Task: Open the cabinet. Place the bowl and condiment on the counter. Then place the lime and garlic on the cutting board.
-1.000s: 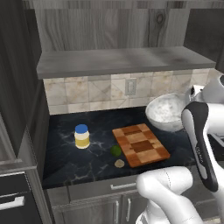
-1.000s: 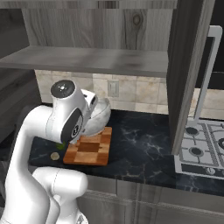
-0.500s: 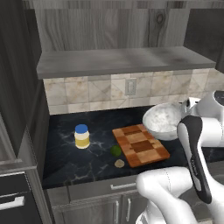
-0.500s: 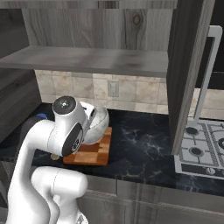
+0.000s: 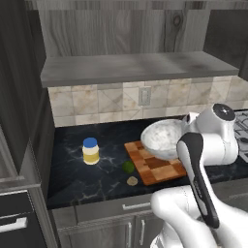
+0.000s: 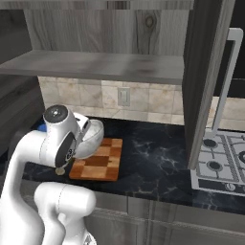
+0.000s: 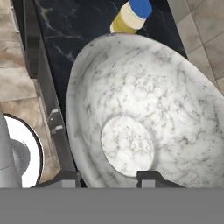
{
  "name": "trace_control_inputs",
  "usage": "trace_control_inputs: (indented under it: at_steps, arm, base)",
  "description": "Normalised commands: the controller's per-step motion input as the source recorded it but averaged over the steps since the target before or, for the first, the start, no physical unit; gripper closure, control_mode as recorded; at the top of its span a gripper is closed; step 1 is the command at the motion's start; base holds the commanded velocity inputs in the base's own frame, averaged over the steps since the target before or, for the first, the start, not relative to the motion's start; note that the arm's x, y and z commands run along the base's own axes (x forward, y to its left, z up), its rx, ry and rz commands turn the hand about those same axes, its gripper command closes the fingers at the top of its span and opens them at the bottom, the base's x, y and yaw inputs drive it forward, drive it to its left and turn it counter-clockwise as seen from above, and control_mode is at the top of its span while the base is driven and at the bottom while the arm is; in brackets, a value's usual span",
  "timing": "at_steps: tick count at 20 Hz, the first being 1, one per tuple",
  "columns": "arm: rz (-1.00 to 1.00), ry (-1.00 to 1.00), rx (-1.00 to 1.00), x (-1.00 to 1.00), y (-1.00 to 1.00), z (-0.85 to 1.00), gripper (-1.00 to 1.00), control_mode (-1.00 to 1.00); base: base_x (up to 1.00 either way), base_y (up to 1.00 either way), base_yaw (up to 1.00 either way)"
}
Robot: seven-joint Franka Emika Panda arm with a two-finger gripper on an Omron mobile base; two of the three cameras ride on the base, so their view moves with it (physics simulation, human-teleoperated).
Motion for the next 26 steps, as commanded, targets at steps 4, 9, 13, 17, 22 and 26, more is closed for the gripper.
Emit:
trace_control_inputs:
  at_steps: [4, 9, 13, 17, 22, 26]
  arm:
    - [0.0, 0.0, 0.07, 0.11, 0.58, -0.22, 1.0, -1.0]
    - [0.0, 0.0, 0.08, 0.12, 0.58, -0.23, 1.0, -1.0]
    - [0.0, 0.0, 0.08, 0.14, 0.59, -0.24, 1.0, -1.0]
    - [0.0, 0.0, 0.07, 0.13, 0.63, -0.25, 1.0, -1.0]
    - [0.0, 0.0, 0.06, 0.15, 0.7, -0.27, 1.0, -1.0]
    - [-0.01, 0.0, 0.05, 0.16, 0.73, -0.29, 1.0, -1.0]
  base:
    - [0.0, 0.0, 0.0]
    - [0.0, 0.0, 0.0]
    - [0.0, 0.0, 0.0]
    - [0.0, 0.0, 0.0]
    - [0.0, 0.0, 0.0]
    - [0.0, 0.0, 0.0]
